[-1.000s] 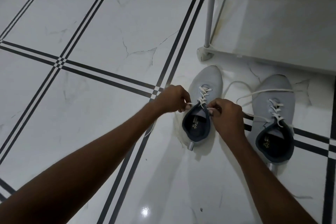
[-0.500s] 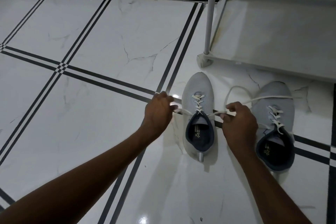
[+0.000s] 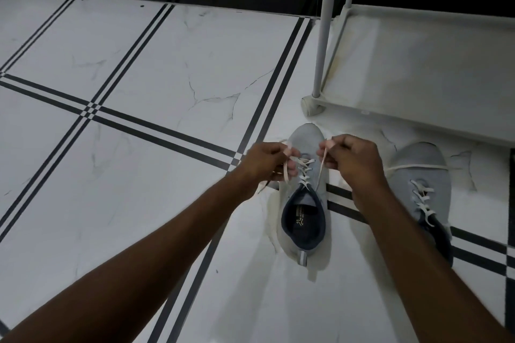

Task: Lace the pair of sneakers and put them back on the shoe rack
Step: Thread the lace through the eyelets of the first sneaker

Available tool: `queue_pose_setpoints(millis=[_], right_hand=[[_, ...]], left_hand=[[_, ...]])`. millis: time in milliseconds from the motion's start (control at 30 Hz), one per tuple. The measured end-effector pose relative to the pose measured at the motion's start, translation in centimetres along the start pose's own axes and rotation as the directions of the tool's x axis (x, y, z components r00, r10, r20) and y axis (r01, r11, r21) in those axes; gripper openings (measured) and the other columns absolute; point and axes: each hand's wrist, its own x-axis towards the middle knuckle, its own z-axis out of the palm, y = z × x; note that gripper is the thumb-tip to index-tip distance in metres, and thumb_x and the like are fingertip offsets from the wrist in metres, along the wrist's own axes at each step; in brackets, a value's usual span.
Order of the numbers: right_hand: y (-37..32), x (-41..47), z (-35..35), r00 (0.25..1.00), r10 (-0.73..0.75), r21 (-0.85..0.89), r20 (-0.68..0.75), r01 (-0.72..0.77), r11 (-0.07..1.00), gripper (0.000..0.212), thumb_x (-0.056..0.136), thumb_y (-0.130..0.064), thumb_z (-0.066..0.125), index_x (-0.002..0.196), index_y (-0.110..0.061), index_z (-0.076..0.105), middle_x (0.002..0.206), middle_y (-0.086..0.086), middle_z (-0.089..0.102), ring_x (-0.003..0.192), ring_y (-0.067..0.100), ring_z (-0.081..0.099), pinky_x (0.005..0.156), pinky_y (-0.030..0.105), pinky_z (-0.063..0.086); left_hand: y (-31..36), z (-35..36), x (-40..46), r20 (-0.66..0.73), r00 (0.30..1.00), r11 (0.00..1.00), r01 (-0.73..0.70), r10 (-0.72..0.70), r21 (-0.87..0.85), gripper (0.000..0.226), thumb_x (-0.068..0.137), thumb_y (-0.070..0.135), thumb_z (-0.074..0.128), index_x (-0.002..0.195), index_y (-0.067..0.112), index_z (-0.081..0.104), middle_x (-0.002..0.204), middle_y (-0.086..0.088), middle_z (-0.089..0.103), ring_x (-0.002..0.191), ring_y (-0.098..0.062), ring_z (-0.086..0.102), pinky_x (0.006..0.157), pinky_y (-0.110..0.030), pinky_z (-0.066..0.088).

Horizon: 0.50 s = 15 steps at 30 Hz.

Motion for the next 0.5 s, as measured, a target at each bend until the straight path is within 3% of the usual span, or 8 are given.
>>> queue_pose_setpoints(millis=[100,267,367,500], right_hand=[[-1.5,1.0,-0.1,0.988,-0.110,0.024,0.109,0.108,0.994,0.013,0.093,-0.008,0.062,0.084,-0.012,0.072,0.085,0.006,0.076,0.078,0.014,0.074,0.076,0.026,0.059],[-1.7,2.9,-0.8,0.948,-0.122,0.018,0.293,0.122,0.992,0.014,0.091,-0.017,0.066,0.095,-0.010,0.077,0.098,0.006,0.078,0.098,0.022,0.072,0.089,0.036,0.056],[-1.1,2.8,-0.9,0.915,-0.039,-0.009,0.401,0.046,0.999,0.017,0.096,-0.014,0.060,0.095,-0.008,0.076,0.082,0.012,0.076,0.072,0.027,0.071,0.069,0.035,0.057],[0.2,2.1,-1.4,0.916,0.001,-0.247,0.402,0.107,0.963,0.016,0.094,-0.010,0.062,0.093,-0.014,0.078,0.060,-0.002,0.071,0.046,0.012,0.059,0.040,0.020,0.043]], left_hand=[[0.6,1.2,0.0,0.130,0.990,0.960,-0.092,0.059,0.266,0.021,0.098,0.013,0.057,0.108,0.013,0.076,0.076,-0.006,0.070,0.055,-0.009,0.057,0.057,-0.021,0.048],[1.9,1.9,-0.2,0.242,0.968,0.945,-0.134,0.061,0.298,0.022,0.091,0.031,0.070,0.099,0.012,0.078,0.066,-0.001,0.063,0.054,-0.010,0.047,0.056,-0.022,0.042],[2.5,1.3,-0.3,0.216,0.973,0.955,-0.136,0.079,0.265,0.034,0.093,0.039,0.066,0.092,0.007,0.077,0.062,-0.001,0.058,0.051,-0.011,0.045,0.056,-0.024,0.040],[3.1,-0.3,-0.4,0.214,0.974,0.969,-0.124,0.077,0.214,0.033,0.095,0.032,0.065,0.091,0.001,0.076,0.073,-0.012,0.069,0.061,-0.020,0.061,0.061,-0.028,0.053]])
